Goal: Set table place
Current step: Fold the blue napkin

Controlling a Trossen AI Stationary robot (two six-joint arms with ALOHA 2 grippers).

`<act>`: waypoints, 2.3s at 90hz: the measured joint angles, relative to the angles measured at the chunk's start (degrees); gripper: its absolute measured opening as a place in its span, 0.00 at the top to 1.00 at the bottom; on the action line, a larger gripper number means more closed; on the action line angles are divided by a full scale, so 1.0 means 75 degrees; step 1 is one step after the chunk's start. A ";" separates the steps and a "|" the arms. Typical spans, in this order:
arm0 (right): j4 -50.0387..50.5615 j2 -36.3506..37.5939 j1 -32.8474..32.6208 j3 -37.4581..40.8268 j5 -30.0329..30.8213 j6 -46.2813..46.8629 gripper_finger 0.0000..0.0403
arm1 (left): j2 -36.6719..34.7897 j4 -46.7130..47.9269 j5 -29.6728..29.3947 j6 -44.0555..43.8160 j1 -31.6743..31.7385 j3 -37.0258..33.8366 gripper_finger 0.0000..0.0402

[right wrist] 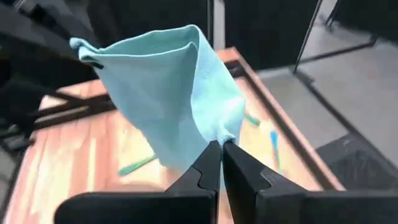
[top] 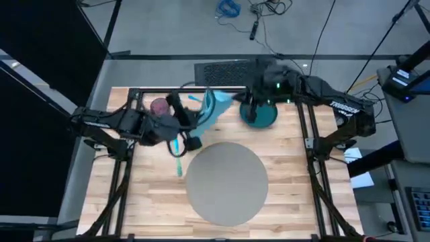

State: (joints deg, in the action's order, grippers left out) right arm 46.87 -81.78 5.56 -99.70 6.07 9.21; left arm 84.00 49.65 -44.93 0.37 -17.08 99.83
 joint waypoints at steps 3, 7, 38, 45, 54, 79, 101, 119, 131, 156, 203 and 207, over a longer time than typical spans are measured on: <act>0.0078 0.0000 -0.0253 0.0000 0.0195 0.0154 1.00 | 0.0036 0.0090 0.0018 -0.0221 -0.0184 0.0000 1.00; 0.0219 0.0002 -0.0561 0.0000 0.0454 0.0409 1.00 | 0.0111 0.0188 0.0023 -0.0459 -0.0415 0.0000 1.00; 0.1487 0.0041 -0.2864 0.0000 0.2630 0.2520 1.00 | 0.1690 0.0276 0.0348 -0.1807 -0.1682 -0.0006 1.00; 0.1770 0.0023 -0.3321 0.0000 0.3028 0.2994 1.00 | 0.2109 0.0193 0.0388 -0.2031 -0.1894 -0.0015 1.00; 0.2091 0.0013 -0.3810 0.0023 0.3242 0.3644 1.00 | 0.2563 -0.0083 0.0421 -0.2260 -0.2149 -0.0015 1.00; 0.2277 -0.0087 -0.4454 0.0728 0.3407 0.4745 1.00 | 0.3301 -0.0540 0.0680 -0.2624 -0.2493 -0.0015 1.00; 0.2159 -0.0085 -0.4389 0.1228 0.3404 0.4988 1.00 | 0.3315 -0.0571 0.0741 -0.3002 -0.2598 -0.0015 1.00; 0.2103 -0.0085 -0.4354 0.1351 0.3444 0.5042 1.00 | 0.3315 -0.0522 0.0782 -0.2974 -0.2639 -0.0015 1.00; 0.2099 -0.0085 -0.3974 0.1355 0.3572 0.4730 1.00 | 0.3315 -0.0263 0.0661 -0.2794 -0.2457 -0.0012 1.00; 0.2185 -0.0085 -0.3275 0.1495 0.3017 0.4348 1.00 | 0.3321 -0.0021 0.0557 -0.2943 -0.2094 -0.0394 1.00; 0.1025 -0.0096 -0.1785 0.3016 0.1717 0.3656 1.00 | 0.3321 -0.0685 0.0796 -0.3001 -0.1551 -0.1646 1.00; 0.0965 -0.0096 -0.1654 0.3098 0.1611 0.3578 1.00 | 0.3321 -0.0675 0.0796 -0.3001 -0.1487 -0.1730 1.00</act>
State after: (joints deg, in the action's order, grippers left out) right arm 54.11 -82.50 -6.84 -76.47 18.15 36.05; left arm 108.90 44.59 -38.96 -22.13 -28.23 86.86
